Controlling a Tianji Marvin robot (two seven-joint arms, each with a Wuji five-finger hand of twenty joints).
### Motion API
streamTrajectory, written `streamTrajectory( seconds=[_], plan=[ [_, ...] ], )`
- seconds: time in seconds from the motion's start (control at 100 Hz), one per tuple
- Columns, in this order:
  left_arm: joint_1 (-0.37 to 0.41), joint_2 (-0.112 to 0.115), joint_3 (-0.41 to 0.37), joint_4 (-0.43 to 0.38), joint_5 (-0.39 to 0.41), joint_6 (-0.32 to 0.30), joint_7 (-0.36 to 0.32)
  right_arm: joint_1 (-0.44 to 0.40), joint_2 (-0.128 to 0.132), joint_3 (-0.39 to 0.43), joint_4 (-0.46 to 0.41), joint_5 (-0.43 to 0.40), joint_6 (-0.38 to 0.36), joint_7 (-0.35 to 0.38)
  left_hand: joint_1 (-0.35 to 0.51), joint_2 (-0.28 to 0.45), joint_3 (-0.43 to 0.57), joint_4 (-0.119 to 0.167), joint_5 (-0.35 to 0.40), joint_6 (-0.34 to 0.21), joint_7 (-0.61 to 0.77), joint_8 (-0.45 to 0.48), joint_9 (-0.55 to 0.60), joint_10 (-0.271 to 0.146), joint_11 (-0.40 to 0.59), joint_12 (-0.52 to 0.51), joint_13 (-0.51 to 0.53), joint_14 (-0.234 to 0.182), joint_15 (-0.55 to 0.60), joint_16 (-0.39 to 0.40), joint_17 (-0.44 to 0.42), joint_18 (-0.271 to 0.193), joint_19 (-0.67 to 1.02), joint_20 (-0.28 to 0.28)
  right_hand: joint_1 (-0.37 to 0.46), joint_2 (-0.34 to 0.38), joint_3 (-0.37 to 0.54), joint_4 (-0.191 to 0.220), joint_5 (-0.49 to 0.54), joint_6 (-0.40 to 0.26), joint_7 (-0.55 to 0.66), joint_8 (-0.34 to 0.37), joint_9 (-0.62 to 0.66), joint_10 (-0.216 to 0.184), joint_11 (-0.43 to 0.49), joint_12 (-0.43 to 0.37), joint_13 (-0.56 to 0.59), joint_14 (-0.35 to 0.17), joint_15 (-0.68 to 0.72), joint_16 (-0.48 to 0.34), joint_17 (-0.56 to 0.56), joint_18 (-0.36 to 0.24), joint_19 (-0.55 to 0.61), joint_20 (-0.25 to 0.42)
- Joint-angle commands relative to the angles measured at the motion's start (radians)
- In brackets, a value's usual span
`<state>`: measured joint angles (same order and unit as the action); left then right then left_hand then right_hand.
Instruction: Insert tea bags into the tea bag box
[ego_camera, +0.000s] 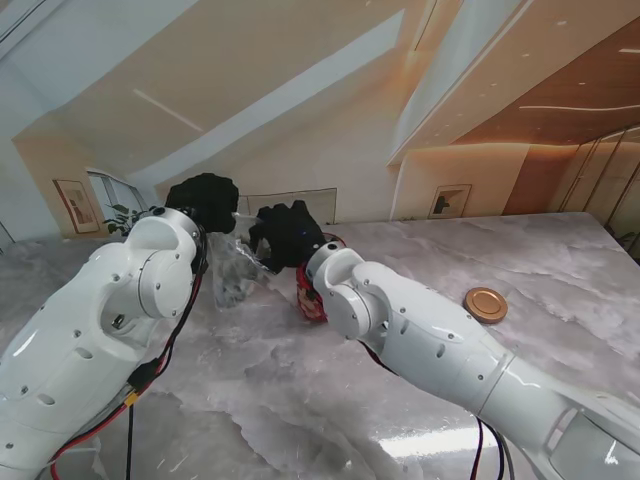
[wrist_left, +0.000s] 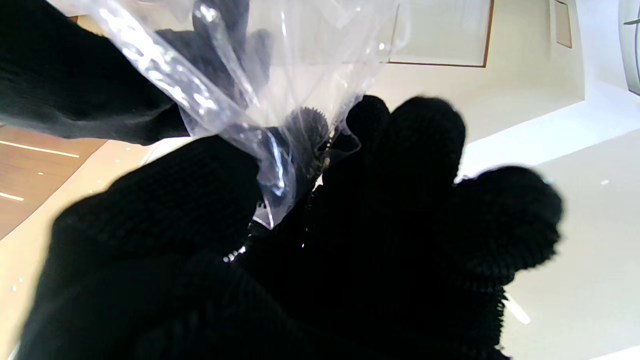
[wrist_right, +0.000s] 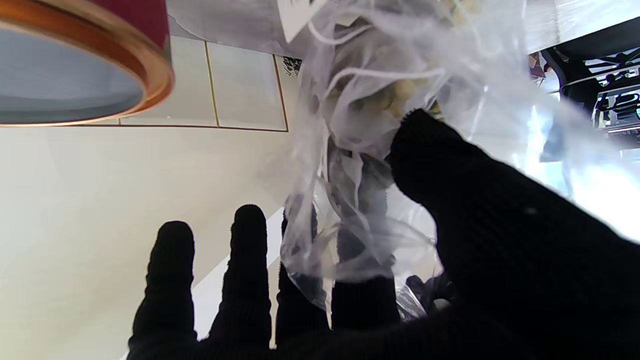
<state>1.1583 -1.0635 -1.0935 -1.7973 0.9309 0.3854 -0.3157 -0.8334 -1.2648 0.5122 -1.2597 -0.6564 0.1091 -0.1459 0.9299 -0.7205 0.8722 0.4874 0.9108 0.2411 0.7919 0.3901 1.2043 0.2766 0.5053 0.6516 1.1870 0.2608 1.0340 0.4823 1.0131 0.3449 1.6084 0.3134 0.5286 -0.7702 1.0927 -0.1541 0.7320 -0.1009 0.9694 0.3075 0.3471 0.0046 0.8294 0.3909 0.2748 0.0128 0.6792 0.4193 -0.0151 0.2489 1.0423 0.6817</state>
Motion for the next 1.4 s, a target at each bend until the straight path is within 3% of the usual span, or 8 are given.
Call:
streamTrajectory(
  seconds=[0.0,0.23,0.52,0.59,0.73,0.85,1.14,1.39],
  plan=[
    [0.000,-0.004,0.001,-0.004,0.004,0.005,-0.016,-0.008,0.005,-0.001,-0.008,-0.006,-0.008,0.010,0.040,-0.019,0.024,0.019,0.017,-0.001,0.015,0.020,0.037,0.094,0.023,0.011,0.035,0.014,0.035,0.000,0.021,-0.082,0.076,0.007,-0.003,-0.027,0.041,0.020,0.006,0.022,-0.004,0.007,0.004,-0.004,-0.003,0.004,0.006,-0.002,0.000,0.002,-0.004,0.009,0.012,-0.009],
    [0.000,-0.003,0.005,0.000,0.010,0.012,-0.018,-0.011,0.006,0.005,-0.008,-0.008,-0.017,0.003,0.040,-0.020,0.024,0.019,0.018,0.001,0.015,0.020,0.039,0.094,0.024,0.012,0.035,0.014,0.035,0.000,0.021,-0.082,0.076,0.007,-0.006,-0.015,0.089,0.058,0.048,0.041,0.044,-0.025,0.021,-0.005,-0.004,0.005,0.020,-0.002,-0.003,0.001,-0.003,0.013,0.010,-0.009],
    [-0.002,-0.003,0.006,0.002,0.010,0.013,-0.019,-0.014,0.007,0.010,-0.009,0.001,-0.025,0.005,0.039,-0.020,0.025,0.019,0.017,0.000,0.016,0.020,0.039,0.094,0.023,0.012,0.034,0.014,0.035,0.000,0.021,-0.081,0.076,0.007,-0.091,0.037,0.069,0.086,0.074,0.065,0.017,-0.043,0.026,-0.006,-0.006,0.005,0.020,-0.002,-0.004,0.001,-0.004,0.018,0.007,-0.009],
    [-0.001,-0.003,0.005,0.002,0.011,0.014,-0.019,-0.014,0.007,0.011,-0.009,0.003,-0.027,0.005,0.040,-0.020,0.025,0.018,0.018,0.001,0.016,0.020,0.038,0.093,0.022,0.012,0.033,0.014,0.035,0.000,0.021,-0.081,0.076,0.007,-0.080,0.028,0.075,0.092,0.078,0.063,0.019,-0.035,0.033,-0.009,-0.007,0.005,0.024,-0.003,-0.004,0.001,-0.004,0.018,0.006,-0.008],
    [0.002,-0.003,0.004,0.002,0.013,0.015,-0.019,-0.015,0.003,0.012,-0.003,0.002,-0.031,-0.009,0.039,-0.020,0.025,0.018,0.018,0.000,0.016,0.020,0.039,0.094,0.023,0.012,0.034,0.014,0.035,0.001,0.021,-0.080,0.076,0.007,0.016,0.008,0.089,0.066,0.123,0.038,0.080,-0.001,0.066,-0.012,0.000,0.009,0.047,-0.007,0.000,0.003,0.003,0.021,0.008,-0.004],
    [0.002,-0.003,0.005,0.004,0.014,0.017,-0.019,-0.013,0.001,0.010,0.000,-0.002,-0.036,-0.018,0.039,-0.020,0.026,0.019,0.017,0.000,0.016,0.019,0.040,0.096,0.023,0.012,0.034,0.014,0.035,0.001,0.021,-0.080,0.076,0.007,0.048,-0.001,0.082,0.049,0.136,0.048,0.095,0.017,0.077,-0.017,0.005,0.012,0.053,-0.008,0.003,0.005,0.010,0.022,0.008,-0.003],
    [0.003,-0.003,0.007,0.009,0.017,0.020,-0.019,-0.023,-0.005,0.027,-0.004,0.015,-0.069,-0.046,0.039,-0.021,0.026,0.018,0.018,-0.001,0.017,0.019,0.039,0.093,0.023,0.012,0.036,0.014,0.035,0.001,0.021,-0.080,0.076,0.007,0.094,0.054,0.036,-0.005,0.110,0.116,0.086,0.086,0.065,-0.032,0.029,0.025,0.048,-0.022,0.010,0.011,0.013,0.010,0.005,-0.003],
    [0.000,-0.002,0.011,0.014,0.019,0.020,-0.022,-0.051,-0.011,0.062,-0.034,0.055,-0.073,-0.068,0.039,-0.021,0.027,0.017,0.017,-0.001,0.017,0.019,0.041,0.095,0.024,0.013,0.035,0.014,0.035,0.001,0.021,-0.080,0.076,0.007,0.096,0.081,0.008,-0.025,0.099,0.100,0.078,0.092,0.057,-0.035,0.036,0.027,0.043,-0.026,0.012,0.012,0.010,0.005,0.005,-0.006]
  ],
)
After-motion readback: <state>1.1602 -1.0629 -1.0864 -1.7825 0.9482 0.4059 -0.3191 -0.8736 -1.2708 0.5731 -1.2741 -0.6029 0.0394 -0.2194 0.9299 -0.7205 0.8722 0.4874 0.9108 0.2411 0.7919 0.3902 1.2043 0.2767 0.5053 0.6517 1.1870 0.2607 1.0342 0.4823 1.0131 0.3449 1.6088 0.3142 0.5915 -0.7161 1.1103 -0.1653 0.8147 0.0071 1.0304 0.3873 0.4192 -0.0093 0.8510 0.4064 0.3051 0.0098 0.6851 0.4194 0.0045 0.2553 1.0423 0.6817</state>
